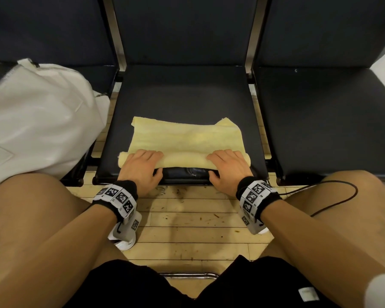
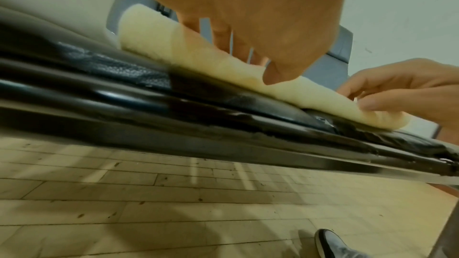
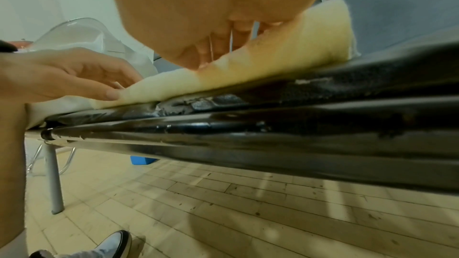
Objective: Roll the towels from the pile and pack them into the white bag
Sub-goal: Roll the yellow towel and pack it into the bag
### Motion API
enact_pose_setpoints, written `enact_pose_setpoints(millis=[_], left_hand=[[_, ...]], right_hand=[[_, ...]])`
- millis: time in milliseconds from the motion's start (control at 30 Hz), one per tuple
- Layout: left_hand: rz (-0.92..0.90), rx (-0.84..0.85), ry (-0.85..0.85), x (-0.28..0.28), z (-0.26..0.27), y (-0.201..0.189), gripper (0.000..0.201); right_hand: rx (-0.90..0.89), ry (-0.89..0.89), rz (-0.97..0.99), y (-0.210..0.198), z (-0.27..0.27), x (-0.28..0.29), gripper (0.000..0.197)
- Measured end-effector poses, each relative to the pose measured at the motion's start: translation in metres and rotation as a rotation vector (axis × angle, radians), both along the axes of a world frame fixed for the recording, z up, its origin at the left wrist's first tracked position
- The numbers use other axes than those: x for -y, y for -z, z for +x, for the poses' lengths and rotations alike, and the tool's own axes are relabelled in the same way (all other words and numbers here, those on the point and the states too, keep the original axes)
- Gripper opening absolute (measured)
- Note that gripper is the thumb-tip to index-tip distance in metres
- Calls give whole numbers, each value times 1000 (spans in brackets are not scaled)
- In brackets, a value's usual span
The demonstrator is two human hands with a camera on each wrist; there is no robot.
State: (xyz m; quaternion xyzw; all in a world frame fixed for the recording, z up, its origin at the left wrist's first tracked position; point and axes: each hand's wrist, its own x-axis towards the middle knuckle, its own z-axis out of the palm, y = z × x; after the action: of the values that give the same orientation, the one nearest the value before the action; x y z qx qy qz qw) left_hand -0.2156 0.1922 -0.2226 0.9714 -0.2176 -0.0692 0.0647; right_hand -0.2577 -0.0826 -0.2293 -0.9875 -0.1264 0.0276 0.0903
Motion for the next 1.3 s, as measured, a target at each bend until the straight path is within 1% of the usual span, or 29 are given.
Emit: enact_pose_setpoints(millis=[133,200,300,400,433,500,567,633,667,700,800,867,933,1067,1167,1233,1300], left_hand=[[42,16,-19,-1,2,-1,45],[52,22,-20,0,-1,-2,49],[61,-1,-14,0,-3,-5,55],[40,-60,-65,1,-6,-8,54],[43,-60,-83,2,-5,-8,51],[44,2,-85,3,-3,-6,42],[2,105,-40,3,-1,-2,29],[-35,189,8,2,0,1,14],[-43,193,20,2,-1,1,16],[-40,177,28,2,-1,1,22],[4,100,47,3,-5,0,31],[42,63,64,4,-7,0,39],[65,49,56,4,-6,0,41],[44,101,9,2,-5,-3,44],[65,60,14,5,-8,-4,48],[50,39,4,4,-8,-3,49],[16,63,-6,3,-6,-1,45]], right_hand=[[-37,7,-12,-2,2,1,41],[-32,16,-12,-5,3,1,39],[-90,17,0,-10,1,1,39],[-119,56,71,-12,-1,0,38],[-94,68,94,-12,-1,0,38],[-13,62,106,-10,1,0,33],[59,9,49,-6,4,0,24],[98,-26,-25,-2,5,-1,22],[96,-29,-41,-1,4,-2,22],[87,-30,-42,-1,3,-2,23],[31,-43,-32,-2,-2,-4,35],[0,-40,-39,-2,-2,-3,40],[-14,-17,-24,-2,0,-3,39],[-33,-1,-23,-6,3,-2,39],[-100,11,7,-10,1,-3,36],[-93,43,44,-11,0,-3,32],[-63,73,95,-10,-1,-3,28]])
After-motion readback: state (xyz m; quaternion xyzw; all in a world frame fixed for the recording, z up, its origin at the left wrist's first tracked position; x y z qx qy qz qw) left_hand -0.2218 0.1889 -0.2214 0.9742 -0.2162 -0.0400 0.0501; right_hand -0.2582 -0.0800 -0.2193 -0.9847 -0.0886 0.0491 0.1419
